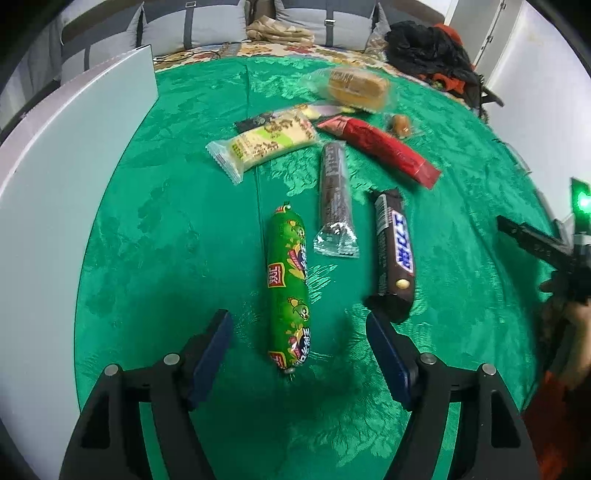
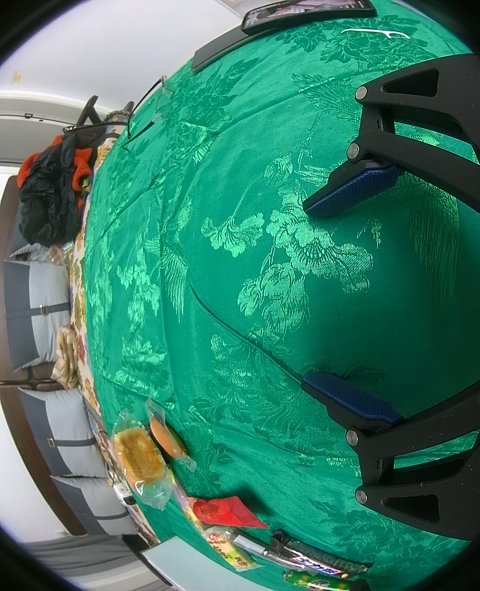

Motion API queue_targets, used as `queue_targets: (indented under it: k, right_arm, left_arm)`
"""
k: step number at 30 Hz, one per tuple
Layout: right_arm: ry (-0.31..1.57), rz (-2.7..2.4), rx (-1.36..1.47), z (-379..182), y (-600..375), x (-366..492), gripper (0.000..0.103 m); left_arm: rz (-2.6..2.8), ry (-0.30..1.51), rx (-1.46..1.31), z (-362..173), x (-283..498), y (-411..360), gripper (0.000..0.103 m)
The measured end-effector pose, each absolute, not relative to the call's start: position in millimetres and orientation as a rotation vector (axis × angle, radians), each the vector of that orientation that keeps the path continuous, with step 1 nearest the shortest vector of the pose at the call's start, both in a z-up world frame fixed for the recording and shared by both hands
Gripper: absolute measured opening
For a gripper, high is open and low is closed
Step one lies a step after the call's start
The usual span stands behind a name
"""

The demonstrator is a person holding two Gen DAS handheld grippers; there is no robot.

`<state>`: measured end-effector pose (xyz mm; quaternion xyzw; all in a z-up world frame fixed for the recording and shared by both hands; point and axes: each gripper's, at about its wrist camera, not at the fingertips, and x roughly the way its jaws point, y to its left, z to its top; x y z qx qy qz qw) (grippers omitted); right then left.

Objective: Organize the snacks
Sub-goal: 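Close the left gripper on the green tube snack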

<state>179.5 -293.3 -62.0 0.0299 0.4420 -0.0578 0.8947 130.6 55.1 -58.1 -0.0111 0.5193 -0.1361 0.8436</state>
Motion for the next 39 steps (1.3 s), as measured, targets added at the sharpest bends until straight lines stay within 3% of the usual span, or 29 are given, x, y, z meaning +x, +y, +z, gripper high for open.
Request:
queue_targets:
  k: [10, 11, 13, 14, 23, 26, 28, 29, 35, 39]
  right_arm:
    - [0.916, -0.120, 0.062, -62.0, -293.0, 179.4, 0.089]
    - [0.916, -0.120, 0.063, -62.0, -293.0, 179.5, 0.089]
    - [0.916, -0.120, 0.063, -62.0, -293.0, 179.5, 0.089]
    - [0.916, -0.119, 0.063, -62.0, -293.4, 179.4, 0.089]
    - [0.916, -0.120, 0.062, -62.0, -293.3, 179.5, 0.089]
    - [0.916, -0.120, 0.063, -62.1, -292.9, 179.5, 0.089]
    - [0.916, -0.120, 0.063, -62.0, -293.0, 179.5, 0.089]
    - [0.916, -0.120, 0.063, -62.0, -293.5, 179.4, 0.089]
    - [0.916, -0.120, 0.063, -61.8, -293.0, 179.3, 0.089]
    - [0.916, -0.119, 0.063, -61.9, -293.2, 179.2, 0.089]
  left_arm:
    - [-0.314, 1.089, 0.049, -50.1, 144.9, 45.3, 0.071]
    - [-0.296, 1.087, 0.056, -51.7, 147.2, 42.0, 0.068]
    - [-0.250, 1.098, 0.061, -57.3, 150.4, 36.6, 0.029]
    - [-0.221, 1.103, 0.064, -59.9, 151.1, 36.8, 0.023]
    - [-0.067, 1.061, -0.066, -62.9, 118.6, 78.0, 0.023]
    - [-0.051, 1.054, -0.036, -65.2, 118.2, 78.7, 0.028]
    - [-0.046, 1.047, -0.034, -66.0, 120.0, 77.4, 0.058]
    - [-0.048, 1.033, -0.043, -66.2, 120.2, 77.6, 0.063]
    - [-0.030, 0.997, 0.004, -72.6, 122.5, 73.2, 0.070]
    - [-0.014, 0.967, -0.005, -78.4, 121.8, 78.5, 0.092]
